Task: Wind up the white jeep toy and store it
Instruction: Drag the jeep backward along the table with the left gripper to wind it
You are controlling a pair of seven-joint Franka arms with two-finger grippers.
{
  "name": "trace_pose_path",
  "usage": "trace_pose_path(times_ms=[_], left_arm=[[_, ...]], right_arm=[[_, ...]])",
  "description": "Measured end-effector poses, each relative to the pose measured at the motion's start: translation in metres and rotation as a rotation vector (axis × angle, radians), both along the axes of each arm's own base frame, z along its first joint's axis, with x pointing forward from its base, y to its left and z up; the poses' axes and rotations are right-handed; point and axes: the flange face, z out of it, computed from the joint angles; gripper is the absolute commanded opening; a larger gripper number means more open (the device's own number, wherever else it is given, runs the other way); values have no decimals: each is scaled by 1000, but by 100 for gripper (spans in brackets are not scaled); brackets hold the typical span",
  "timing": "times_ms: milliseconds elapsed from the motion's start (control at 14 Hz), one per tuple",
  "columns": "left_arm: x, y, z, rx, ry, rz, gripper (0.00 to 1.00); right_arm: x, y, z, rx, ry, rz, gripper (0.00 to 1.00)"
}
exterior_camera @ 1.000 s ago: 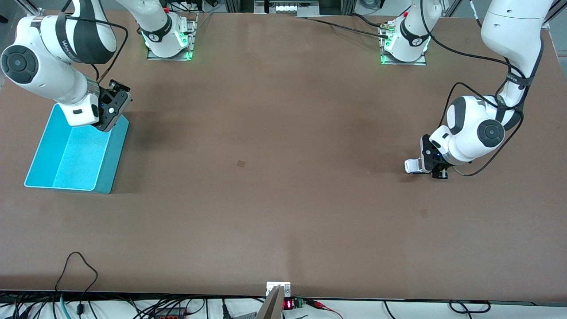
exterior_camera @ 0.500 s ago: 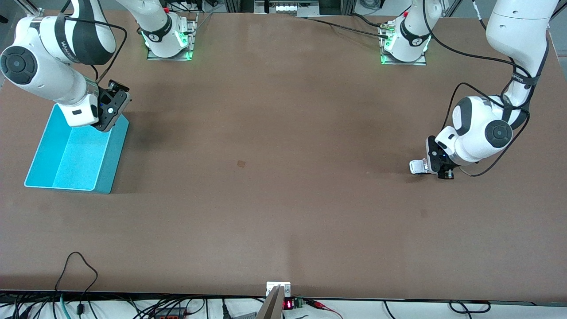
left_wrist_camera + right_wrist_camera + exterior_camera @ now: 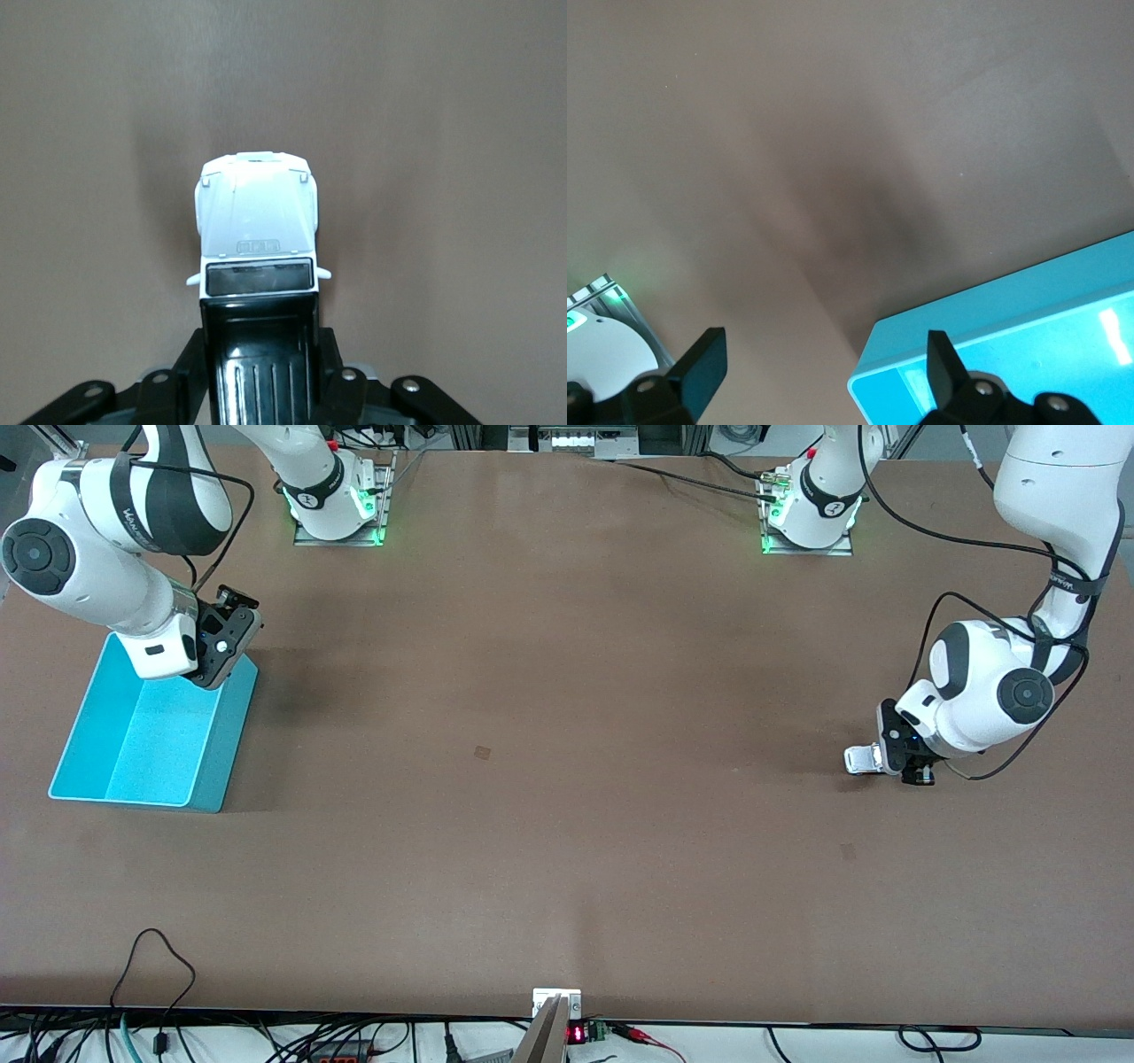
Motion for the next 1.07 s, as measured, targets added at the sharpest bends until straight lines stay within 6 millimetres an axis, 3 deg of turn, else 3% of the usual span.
trace_pose_path(times_ms=[429, 1071], left_arm=[[-1, 24, 0, 0, -2, 30, 16], [-2, 81, 0, -3, -1, 22, 16]], right_arm=[[0, 0, 0, 1, 0, 3, 100], [0, 0, 0, 3, 1, 14, 100]])
